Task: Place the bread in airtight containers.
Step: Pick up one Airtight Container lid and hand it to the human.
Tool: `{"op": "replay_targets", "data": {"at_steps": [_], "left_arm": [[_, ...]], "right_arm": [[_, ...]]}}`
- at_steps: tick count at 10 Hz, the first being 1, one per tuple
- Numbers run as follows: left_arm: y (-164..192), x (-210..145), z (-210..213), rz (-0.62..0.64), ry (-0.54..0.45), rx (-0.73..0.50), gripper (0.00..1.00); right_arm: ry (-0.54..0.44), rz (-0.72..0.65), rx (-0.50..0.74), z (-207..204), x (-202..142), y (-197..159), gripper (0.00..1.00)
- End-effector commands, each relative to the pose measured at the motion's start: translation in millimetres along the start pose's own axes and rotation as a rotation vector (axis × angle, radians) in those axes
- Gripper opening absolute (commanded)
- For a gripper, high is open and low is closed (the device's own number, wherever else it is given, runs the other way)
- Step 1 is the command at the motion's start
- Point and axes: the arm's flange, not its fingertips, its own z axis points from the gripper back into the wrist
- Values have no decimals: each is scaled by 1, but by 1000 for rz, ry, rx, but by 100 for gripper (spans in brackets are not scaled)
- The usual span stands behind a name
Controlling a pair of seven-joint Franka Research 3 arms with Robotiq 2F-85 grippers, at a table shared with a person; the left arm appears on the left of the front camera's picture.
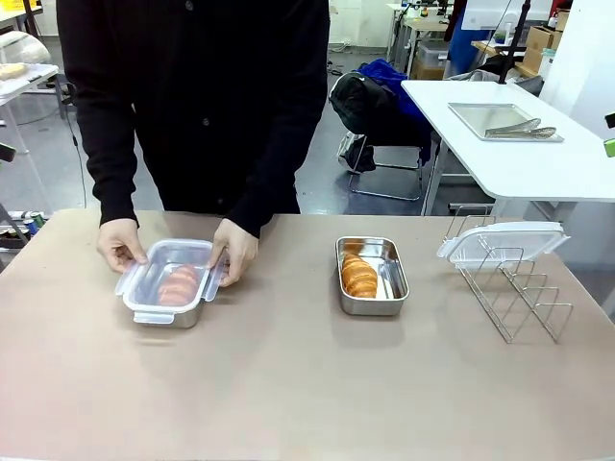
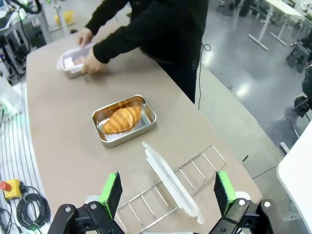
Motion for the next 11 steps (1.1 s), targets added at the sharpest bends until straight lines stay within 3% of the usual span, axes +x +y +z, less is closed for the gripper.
{"op": "replay_targets", "data": {"at_steps": [1,8,11], "left_arm": [[0,2,-1,-17,-28,-3,100],[0,2,-1,-17,-28,-3,100],[0,2,-1,-17,-28,-3,100]], "right_arm": [[-20,3,4,1,2,-2,100],[0,-1,1,0,0,0,100],[378,275,-220,-62,23,20,100]]}}
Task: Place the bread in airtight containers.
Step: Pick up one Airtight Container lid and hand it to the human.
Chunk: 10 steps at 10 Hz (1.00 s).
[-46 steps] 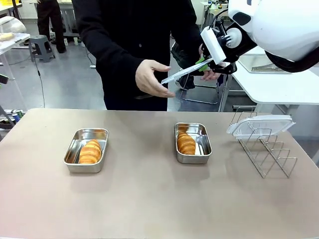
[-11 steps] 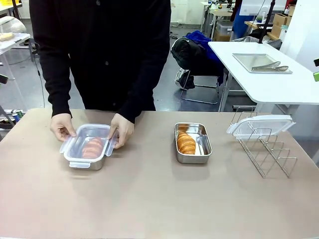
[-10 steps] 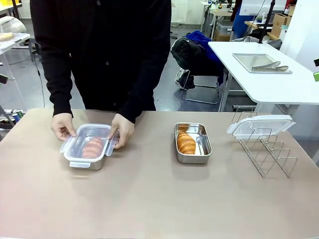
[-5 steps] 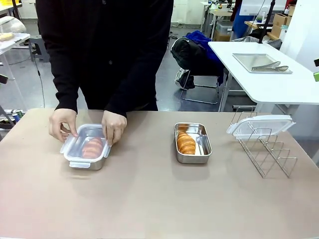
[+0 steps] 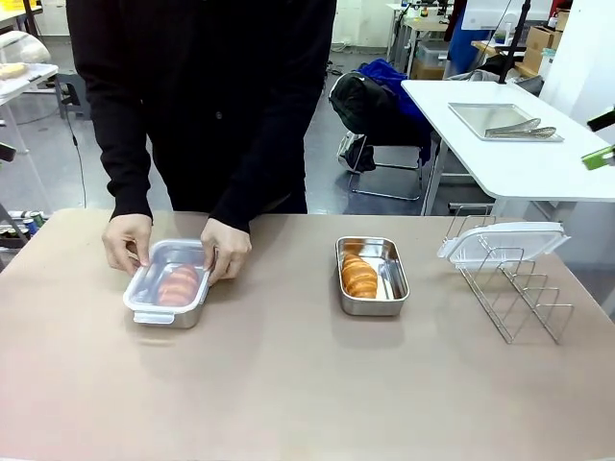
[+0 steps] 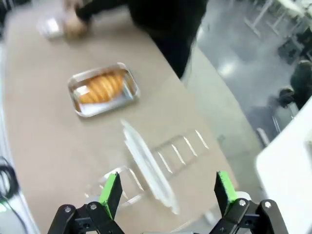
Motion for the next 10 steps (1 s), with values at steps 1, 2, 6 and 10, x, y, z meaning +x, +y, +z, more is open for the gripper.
{"op": "replay_targets", "data": {"at_steps": [1,2,6,10], "left_arm": [[-1,2,0,-17,-28,-2,100],[-1,2,0,-17,-28,-2,100],[-1,2,0,-17,-28,-2,100],[-1,2,0,-17,-28,-2,100]], "right_arm": [[210,136,-91,-31,16,15,100],[272,215,-72,-42,20,20,100],[369,362,31,-68,17,35,100],[392,440,186,-111,0,28,100]]}}
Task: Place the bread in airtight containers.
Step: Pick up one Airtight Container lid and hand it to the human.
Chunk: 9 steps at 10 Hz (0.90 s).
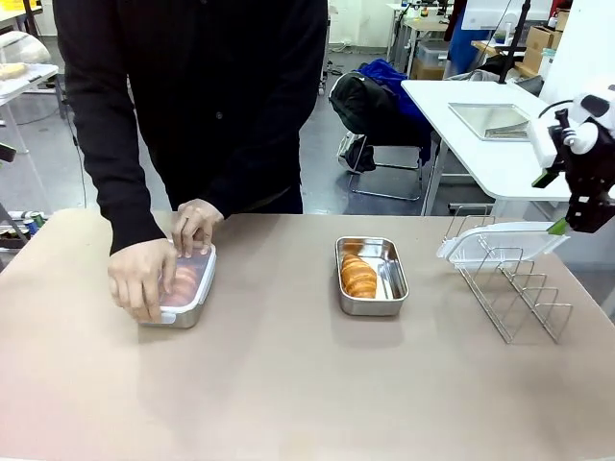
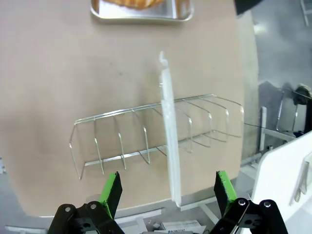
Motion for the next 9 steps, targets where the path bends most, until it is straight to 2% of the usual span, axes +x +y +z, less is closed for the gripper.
{"op": "replay_targets", "data": {"at_steps": [1,5,6,7,8,9], "left_arm": [[0,2,0,-17,-28,-2,100],[0,2,0,-17,-28,-2,100],[0,2,0,-17,-28,-2,100],[0,2,0,-17,-28,-2,100],[0,2,0,-17,-28,-2,100],[0,2,0,-17,-28,-2,100]], "right_arm": [[15,63,74,-22,-4,-16,100],[-7,99,85,-53,-5,-21,100],[3,111,84,-51,-4,-19,41],[14,108,81,-50,-5,-20,40],[19,109,79,-49,-5,-20,0],[18,110,76,-49,-5,-21,35]]}}
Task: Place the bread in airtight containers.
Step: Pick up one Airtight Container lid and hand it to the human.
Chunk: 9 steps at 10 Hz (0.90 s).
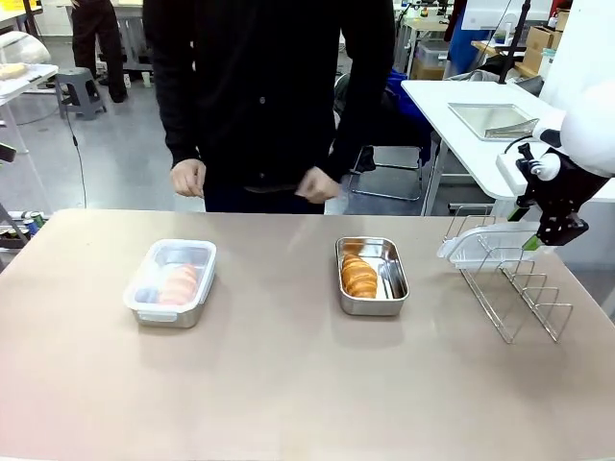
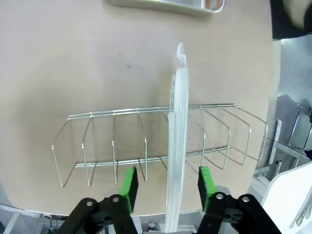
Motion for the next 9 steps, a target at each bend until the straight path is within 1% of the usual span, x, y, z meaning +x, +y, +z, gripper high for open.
{"op": "replay_targets", "data": {"at_steps": [1,2,3,7,9], "left_arm": [[0,2,0,-17,-28,-2,100],[0,2,0,-17,-28,-2,100],[0,2,0,-17,-28,-2,100],[0,2,0,-17,-28,-2,100],[0,2,0,-17,-28,-2,100]], "right_arm": [[2,16,-18,1,-4,-3,0],[3,14,-19,1,-4,-4,12],[2,13,-15,0,-4,-4,0],[13,13,-19,3,-4,-3,0],[11,-9,-20,13,-3,-4,0]]}}
